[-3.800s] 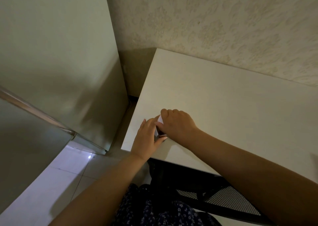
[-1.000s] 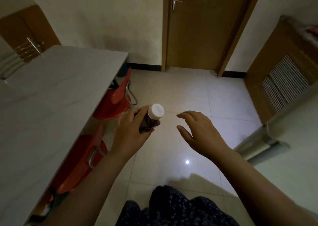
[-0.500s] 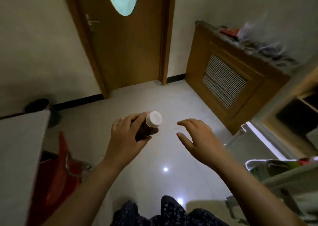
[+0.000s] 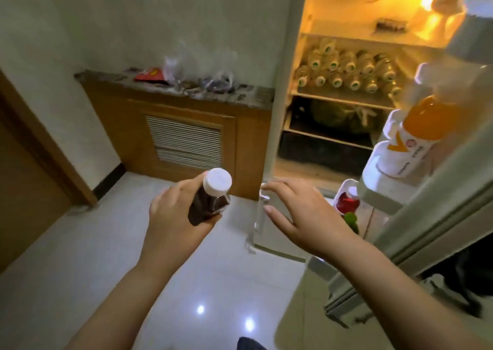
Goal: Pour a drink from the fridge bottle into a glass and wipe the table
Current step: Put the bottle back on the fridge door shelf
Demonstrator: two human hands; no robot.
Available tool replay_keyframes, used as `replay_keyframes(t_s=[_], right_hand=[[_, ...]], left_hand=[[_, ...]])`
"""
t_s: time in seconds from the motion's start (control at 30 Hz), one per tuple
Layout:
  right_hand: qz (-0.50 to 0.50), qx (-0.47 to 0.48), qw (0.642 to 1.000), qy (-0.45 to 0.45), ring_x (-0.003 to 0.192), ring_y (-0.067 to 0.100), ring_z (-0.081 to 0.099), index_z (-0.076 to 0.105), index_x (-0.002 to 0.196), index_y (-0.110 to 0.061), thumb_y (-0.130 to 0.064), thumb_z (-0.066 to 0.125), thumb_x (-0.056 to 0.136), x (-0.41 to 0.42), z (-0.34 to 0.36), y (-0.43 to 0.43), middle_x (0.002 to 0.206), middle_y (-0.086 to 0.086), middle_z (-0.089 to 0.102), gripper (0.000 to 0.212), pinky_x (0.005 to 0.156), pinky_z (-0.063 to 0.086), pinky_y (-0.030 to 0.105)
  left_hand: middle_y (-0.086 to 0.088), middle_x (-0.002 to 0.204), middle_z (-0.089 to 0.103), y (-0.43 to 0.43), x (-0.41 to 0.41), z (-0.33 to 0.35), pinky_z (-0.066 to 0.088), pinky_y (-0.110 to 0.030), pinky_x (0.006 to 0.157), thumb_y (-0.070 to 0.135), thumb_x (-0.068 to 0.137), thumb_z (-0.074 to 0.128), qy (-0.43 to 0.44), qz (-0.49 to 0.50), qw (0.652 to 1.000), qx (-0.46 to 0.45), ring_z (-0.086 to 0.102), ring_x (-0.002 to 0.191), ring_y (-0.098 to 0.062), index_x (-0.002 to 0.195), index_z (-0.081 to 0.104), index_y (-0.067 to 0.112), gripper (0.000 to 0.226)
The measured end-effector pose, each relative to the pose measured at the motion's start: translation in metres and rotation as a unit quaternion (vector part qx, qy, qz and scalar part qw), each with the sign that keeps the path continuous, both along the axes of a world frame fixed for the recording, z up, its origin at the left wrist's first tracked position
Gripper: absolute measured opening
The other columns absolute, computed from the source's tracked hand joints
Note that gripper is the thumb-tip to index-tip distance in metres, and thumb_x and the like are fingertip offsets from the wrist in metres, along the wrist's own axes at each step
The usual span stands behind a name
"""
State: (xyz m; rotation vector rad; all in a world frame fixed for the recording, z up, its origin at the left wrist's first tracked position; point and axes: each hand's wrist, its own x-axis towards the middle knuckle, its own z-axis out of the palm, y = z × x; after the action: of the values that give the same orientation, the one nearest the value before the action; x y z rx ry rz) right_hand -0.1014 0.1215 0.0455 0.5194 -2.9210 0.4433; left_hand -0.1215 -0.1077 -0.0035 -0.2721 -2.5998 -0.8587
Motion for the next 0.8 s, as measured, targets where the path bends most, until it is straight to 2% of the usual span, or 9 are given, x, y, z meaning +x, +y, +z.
replay_keyframes(t_s=[0.17, 0.3, 0.4, 0.5, 0.57, 0.63, 0.73, 0.8], right_hand=[[-0.099, 0.016, 0.995, 0.027, 0.118, 0.014, 0.043, 0.047, 0.128, -0.026, -0.047, 0.041, 0.091, -0.017, 0.017, 0.025, 0.128, -0.004, 0.051, 0.043, 0.098, 0.034, 0.029], [-0.199, 0.047, 0.977, 0.057, 0.109, 0.017, 0.05, 0.052, 0.124, -0.023, -0.038, 0.052, 0.089, -0.012, 0.03, 0.041, 0.12, 0.0, 0.058, 0.038, 0.091, 0.04, 0.031], [-0.26, 0.078, 0.958, 0.094, 0.105, 0.016, 0.051, 0.055, 0.121, -0.021, -0.039, 0.046, 0.086, -0.001, 0.043, 0.044, 0.115, 0.0, 0.061, 0.04, 0.09, 0.043, 0.035], [-0.332, 0.12, 0.929, 0.115, 0.106, 0.018, 0.051, 0.054, 0.12, -0.023, -0.039, 0.043, 0.086, 0.013, 0.056, 0.043, 0.114, -0.001, 0.06, 0.04, 0.095, 0.033, 0.04], [-0.383, 0.137, 0.905, 0.126, 0.107, 0.017, 0.051, 0.053, 0.12, -0.023, -0.04, 0.041, 0.086, 0.024, 0.065, 0.037, 0.115, -0.001, 0.06, 0.039, 0.1, 0.024, 0.038], [-0.428, 0.139, 0.883, 0.132, 0.109, 0.014, 0.048, 0.053, 0.12, -0.024, -0.04, 0.041, 0.087, 0.037, 0.072, 0.028, 0.115, -0.003, 0.059, 0.039, 0.105, 0.019, 0.036], [-0.486, 0.136, 0.854, 0.125, 0.112, 0.013, 0.049, 0.052, 0.122, -0.027, -0.041, 0.042, 0.086, 0.055, 0.08, 0.013, 0.117, -0.006, 0.059, 0.04, 0.108, 0.015, 0.034], [-0.515, 0.143, 0.837, 0.121, 0.114, 0.012, 0.048, 0.05, 0.123, -0.028, -0.042, 0.04, 0.087, 0.063, 0.083, 0.004, 0.118, -0.006, 0.058, 0.041, 0.109, 0.015, 0.035]], left_hand=[[0.006, 0.131, 0.05, 0.054, -0.073, 0.015, 0.038, -0.04, 0.097, 0.024, 0.067, 0.083, -0.028, -0.122, 0.983, 0.134, 0.042, 0.119, -0.016, 0.133, 0.036, 0.046, 0.084], [0.016, 0.125, 0.045, 0.092, -0.112, 0.039, 0.041, -0.044, 0.1, 0.028, 0.067, 0.083, -0.037, -0.244, 0.954, 0.169, 0.044, 0.121, -0.019, 0.132, 0.032, 0.053, 0.086], [0.021, 0.123, 0.043, 0.118, -0.132, 0.066, 0.041, -0.048, 0.101, 0.039, 0.064, 0.078, -0.023, -0.342, 0.922, 0.18, 0.045, 0.122, -0.019, 0.13, 0.031, 0.055, 0.083], [0.02, 0.126, 0.044, 0.141, -0.14, 0.091, 0.04, -0.045, 0.101, 0.046, 0.061, 0.071, -0.021, -0.428, 0.882, 0.197, 0.045, 0.121, -0.016, 0.127, 0.032, 0.058, 0.078], [0.015, 0.13, 0.047, 0.156, -0.143, 0.103, 0.041, -0.038, 0.101, 0.037, 0.065, 0.077, -0.03, -0.475, 0.851, 0.219, 0.046, 0.12, -0.011, 0.13, 0.034, 0.055, 0.08], [0.009, 0.132, 0.05, 0.173, -0.144, 0.11, 0.042, -0.032, 0.1, 0.023, 0.067, 0.081, -0.047, -0.516, 0.822, 0.236, 0.048, 0.118, -0.007, 0.134, 0.039, 0.042, 0.081], [0.007, 0.128, 0.054, 0.2, -0.139, 0.115, 0.043, -0.018, 0.094, 0.022, 0.068, 0.082, -0.088, -0.552, 0.787, 0.262, 0.049, 0.114, -0.005, 0.135, 0.04, 0.036, 0.08], [0.01, 0.124, 0.055, 0.217, -0.134, 0.115, 0.043, -0.023, 0.097, 0.027, 0.068, 0.082, -0.109, -0.57, 0.765, 0.278, 0.049, 0.113, -0.004, 0.129, 0.042, 0.04, 0.075]])
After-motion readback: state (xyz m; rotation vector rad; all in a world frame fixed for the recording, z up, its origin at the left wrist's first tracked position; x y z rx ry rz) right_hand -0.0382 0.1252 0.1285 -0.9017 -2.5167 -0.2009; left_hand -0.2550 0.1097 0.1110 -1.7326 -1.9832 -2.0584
